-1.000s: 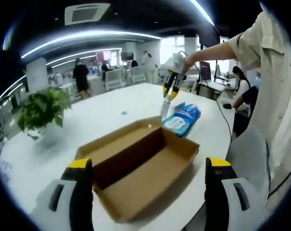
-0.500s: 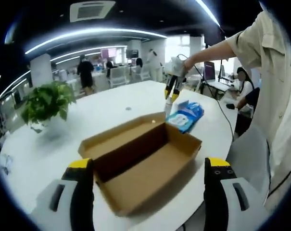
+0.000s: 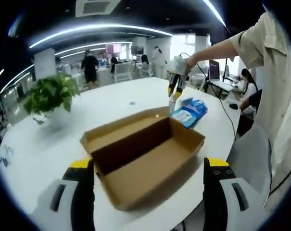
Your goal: Operate the shoe box by opening the lid, removing the specified soft item, and placing it in the target area until the item is outside and the box remains undamaged.
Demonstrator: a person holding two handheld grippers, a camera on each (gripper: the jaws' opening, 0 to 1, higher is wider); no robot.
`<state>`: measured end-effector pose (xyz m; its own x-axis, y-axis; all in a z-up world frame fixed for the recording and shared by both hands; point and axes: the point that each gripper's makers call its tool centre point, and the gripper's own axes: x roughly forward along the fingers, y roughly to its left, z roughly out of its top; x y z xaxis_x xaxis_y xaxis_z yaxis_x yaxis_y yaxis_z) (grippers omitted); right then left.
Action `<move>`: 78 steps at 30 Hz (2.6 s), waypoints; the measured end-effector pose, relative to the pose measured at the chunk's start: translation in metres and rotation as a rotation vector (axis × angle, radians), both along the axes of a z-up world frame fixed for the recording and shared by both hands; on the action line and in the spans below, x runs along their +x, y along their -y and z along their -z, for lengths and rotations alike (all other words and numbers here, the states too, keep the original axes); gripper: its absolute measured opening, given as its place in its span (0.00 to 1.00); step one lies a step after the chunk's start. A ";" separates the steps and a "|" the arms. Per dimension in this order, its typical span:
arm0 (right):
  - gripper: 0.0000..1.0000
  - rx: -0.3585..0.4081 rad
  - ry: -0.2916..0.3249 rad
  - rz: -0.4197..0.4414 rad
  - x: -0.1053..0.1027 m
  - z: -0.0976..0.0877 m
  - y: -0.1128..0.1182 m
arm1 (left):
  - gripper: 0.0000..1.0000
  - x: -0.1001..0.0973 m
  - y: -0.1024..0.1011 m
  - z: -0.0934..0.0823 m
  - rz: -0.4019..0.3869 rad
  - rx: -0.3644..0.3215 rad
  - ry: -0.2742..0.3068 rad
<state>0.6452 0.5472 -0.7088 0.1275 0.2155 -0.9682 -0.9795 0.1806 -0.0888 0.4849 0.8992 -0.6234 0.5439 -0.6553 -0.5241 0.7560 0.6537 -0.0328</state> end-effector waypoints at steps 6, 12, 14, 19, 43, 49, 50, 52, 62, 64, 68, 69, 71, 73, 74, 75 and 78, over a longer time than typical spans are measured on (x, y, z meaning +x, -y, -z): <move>0.18 -0.002 0.022 -0.005 0.006 -0.001 -0.002 | 0.93 0.003 -0.005 0.003 -0.028 -0.002 -0.003; 0.21 -0.002 0.035 -0.009 0.008 -0.002 -0.003 | 0.91 0.004 -0.013 0.009 -0.055 0.017 -0.011; 0.23 0.000 0.045 -0.008 0.010 -0.003 -0.003 | 0.89 0.005 -0.017 0.010 -0.069 0.024 -0.011; 0.27 0.018 0.077 -0.002 0.013 -0.014 -0.005 | 0.84 0.009 -0.026 0.014 -0.105 0.035 -0.007; 0.27 0.218 0.099 0.246 0.012 -0.039 -0.052 | 0.42 0.019 -0.054 0.037 -0.248 0.090 -0.016; 0.26 0.247 0.091 0.298 0.015 -0.033 -0.061 | 0.38 0.019 -0.058 0.045 -0.279 0.087 -0.040; 0.26 0.251 0.091 0.303 0.016 -0.033 -0.062 | 0.37 0.020 -0.058 0.047 -0.285 0.086 -0.045; 0.26 0.266 0.090 0.324 0.018 -0.031 -0.065 | 0.35 0.020 -0.060 0.050 -0.298 0.086 -0.055; 0.29 0.369 0.058 0.441 0.026 -0.023 -0.086 | 0.26 0.018 -0.070 0.072 -0.364 0.104 -0.135; 0.28 0.375 0.060 0.456 0.028 -0.020 -0.088 | 0.22 0.018 -0.073 0.076 -0.388 0.101 -0.150; 0.28 0.405 0.055 0.519 0.034 -0.015 -0.092 | 0.15 0.019 -0.078 0.081 -0.423 0.097 -0.171; 0.28 0.413 0.052 0.535 0.035 -0.014 -0.093 | 0.14 0.019 -0.079 0.082 -0.433 0.091 -0.178; 0.28 0.429 0.048 0.562 0.037 -0.013 -0.095 | 0.12 0.020 -0.083 0.084 -0.457 0.086 -0.189; 0.28 0.437 0.044 0.576 0.038 -0.010 -0.098 | 0.09 0.020 -0.084 0.085 -0.472 0.076 -0.197; 0.28 0.436 0.044 0.578 0.038 -0.009 -0.099 | 0.09 0.020 -0.084 0.085 -0.477 0.071 -0.199; 0.28 0.435 0.049 0.579 0.038 -0.006 -0.101 | 0.08 0.020 -0.084 0.086 -0.481 0.068 -0.203; 0.27 0.434 0.053 0.591 0.039 -0.002 -0.103 | 0.07 0.021 -0.083 0.088 -0.489 0.063 -0.215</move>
